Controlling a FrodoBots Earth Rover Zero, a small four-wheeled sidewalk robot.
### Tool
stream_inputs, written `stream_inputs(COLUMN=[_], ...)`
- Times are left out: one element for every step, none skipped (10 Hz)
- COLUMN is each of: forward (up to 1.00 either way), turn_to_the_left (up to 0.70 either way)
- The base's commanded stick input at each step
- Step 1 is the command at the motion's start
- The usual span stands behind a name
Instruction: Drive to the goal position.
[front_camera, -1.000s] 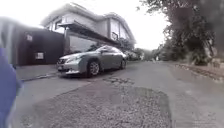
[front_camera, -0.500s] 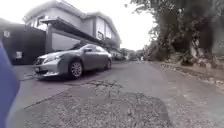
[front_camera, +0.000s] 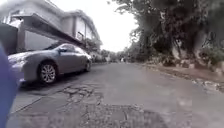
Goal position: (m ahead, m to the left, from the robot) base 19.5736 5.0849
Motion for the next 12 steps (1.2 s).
stream_inputs(forward=[1.0, 1.0, 1.0, 1.0, 1.0, 1.0, 1.0, 1.0, 1.0, 1.0, 1.0, 1.0], turn_to_the_left=[-0.11, 0.07, -0.06, -0.3, -0.38, -0.4, -0.4, -0.4, -0.38, -0.18, 0.12, 0.01])
